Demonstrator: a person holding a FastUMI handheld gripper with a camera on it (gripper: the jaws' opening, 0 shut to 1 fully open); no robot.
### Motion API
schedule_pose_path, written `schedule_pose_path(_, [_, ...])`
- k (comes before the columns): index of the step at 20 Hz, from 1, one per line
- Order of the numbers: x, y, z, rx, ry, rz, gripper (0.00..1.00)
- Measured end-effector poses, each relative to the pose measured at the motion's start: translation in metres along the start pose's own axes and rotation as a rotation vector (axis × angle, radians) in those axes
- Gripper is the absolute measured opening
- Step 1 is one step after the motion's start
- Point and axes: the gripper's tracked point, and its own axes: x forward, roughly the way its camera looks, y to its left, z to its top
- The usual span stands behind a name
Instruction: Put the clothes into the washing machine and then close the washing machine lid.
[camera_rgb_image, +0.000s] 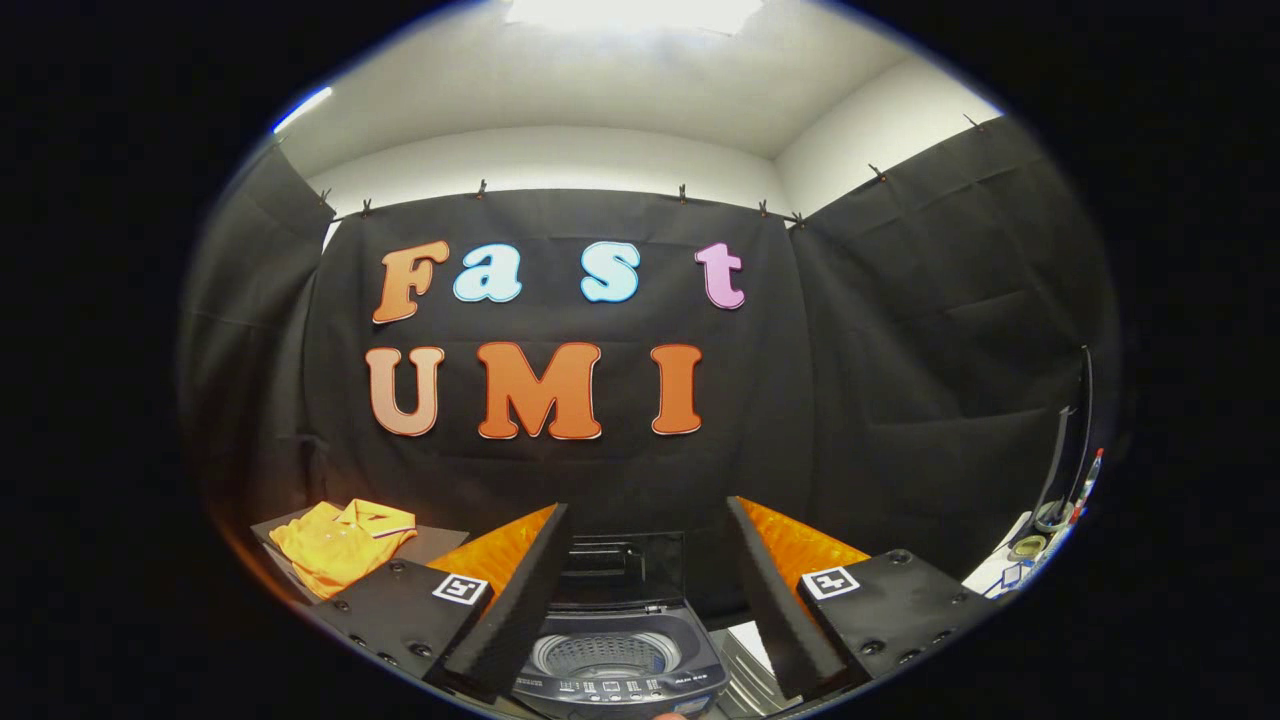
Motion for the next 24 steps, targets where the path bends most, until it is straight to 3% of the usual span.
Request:
schedule_pose_path(8, [0.006, 0.066, 0.018, 0.006, -0.020, 0.062, 0.98])
schedule_pose_path(24, [0.053, 0.326, 0.025, 0.101, -0.006, 0.405, 0.98])
